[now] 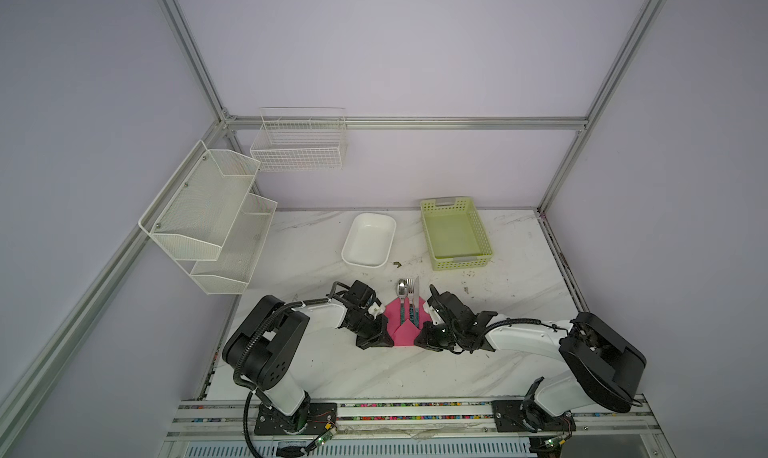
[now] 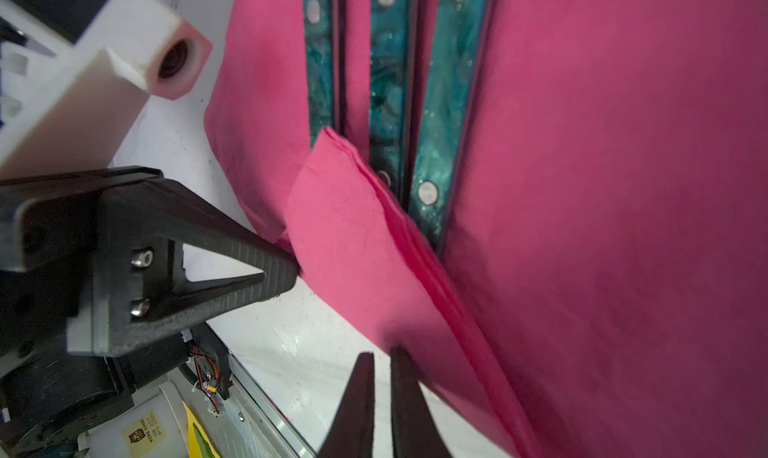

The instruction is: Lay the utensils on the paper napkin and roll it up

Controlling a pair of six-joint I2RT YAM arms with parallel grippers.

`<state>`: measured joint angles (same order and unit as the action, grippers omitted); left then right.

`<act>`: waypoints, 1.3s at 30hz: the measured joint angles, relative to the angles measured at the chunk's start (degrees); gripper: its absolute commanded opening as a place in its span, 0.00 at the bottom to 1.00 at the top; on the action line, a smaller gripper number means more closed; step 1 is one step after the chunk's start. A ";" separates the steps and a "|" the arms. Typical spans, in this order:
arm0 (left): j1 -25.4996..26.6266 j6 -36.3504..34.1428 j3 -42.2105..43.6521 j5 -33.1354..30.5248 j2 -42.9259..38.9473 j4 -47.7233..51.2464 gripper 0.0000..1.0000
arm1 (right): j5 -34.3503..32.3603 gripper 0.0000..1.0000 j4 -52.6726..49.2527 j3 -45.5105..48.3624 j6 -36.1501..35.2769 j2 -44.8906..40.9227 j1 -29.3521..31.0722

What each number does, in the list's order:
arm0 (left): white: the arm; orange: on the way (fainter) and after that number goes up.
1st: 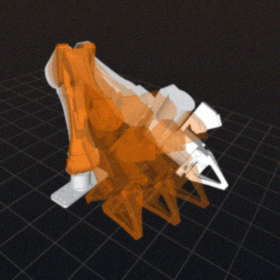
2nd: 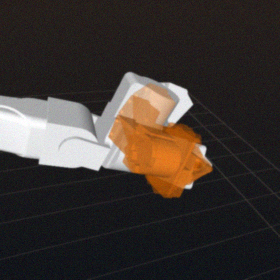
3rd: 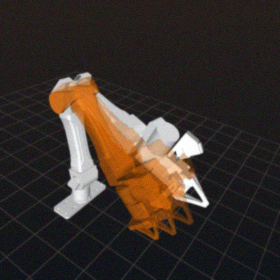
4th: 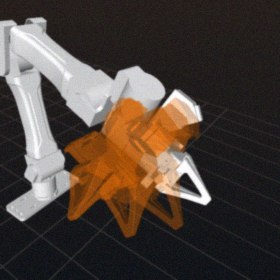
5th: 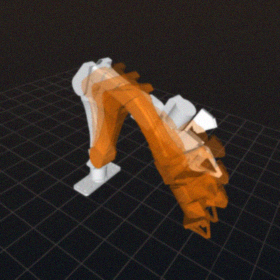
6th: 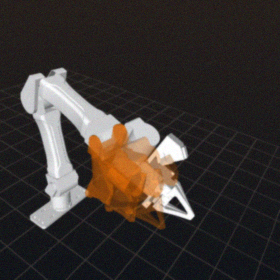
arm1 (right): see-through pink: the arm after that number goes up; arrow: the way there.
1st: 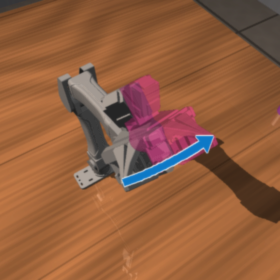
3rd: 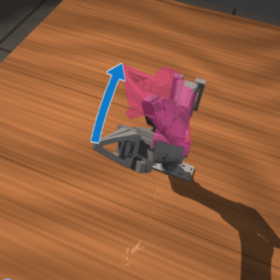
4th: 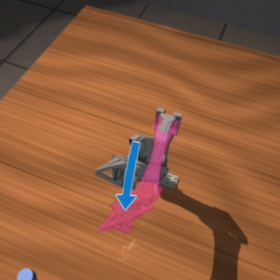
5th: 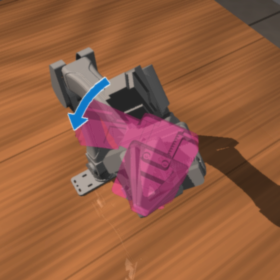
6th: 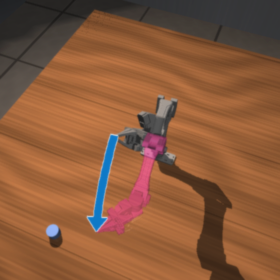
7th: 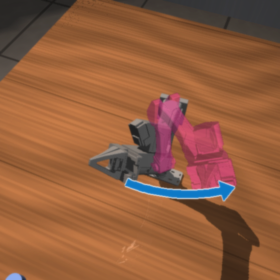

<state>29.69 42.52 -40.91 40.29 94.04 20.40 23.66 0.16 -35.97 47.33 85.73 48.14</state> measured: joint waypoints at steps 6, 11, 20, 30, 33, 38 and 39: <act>0.00 0.00 0.00 0.00 0.00 0.00 0.05 | -0.94 0.14 -1.49 0.00 0.00 0.00 -0.24; 0.00 0.00 0.00 0.00 0.00 0.00 0.05 | -2.49 0.14 -3.69 -0.02 -0.02 0.00 -0.83; 0.00 0.00 0.00 0.00 0.00 0.00 0.05 | -3.13 0.15 -5.62 -0.02 -0.44 -1.22 -1.99; 0.00 -0.02 0.00 0.00 0.00 0.02 0.05 | -1.29 0.18 -5.77 -1.66 -2.89 -2.14 -2.51; 0.00 -0.02 0.00 0.00 0.00 0.02 0.05 | -1.33 0.17 -5.75 -1.84 -3.02 -1.79 -2.64; 0.00 -0.02 0.00 0.00 0.00 0.07 0.05 | -1.84 0.16 -5.97 -1.73 -2.95 -0.13 -3.30; 0.00 0.00 0.00 -0.02 0.00 0.07 0.05 | -1.81 0.16 -5.97 -1.64 -2.99 0.07 -3.43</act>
<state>29.69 42.52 -40.91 40.27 94.04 20.47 21.85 -5.80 -37.60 44.34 85.80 44.71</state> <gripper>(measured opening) 0.049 0.166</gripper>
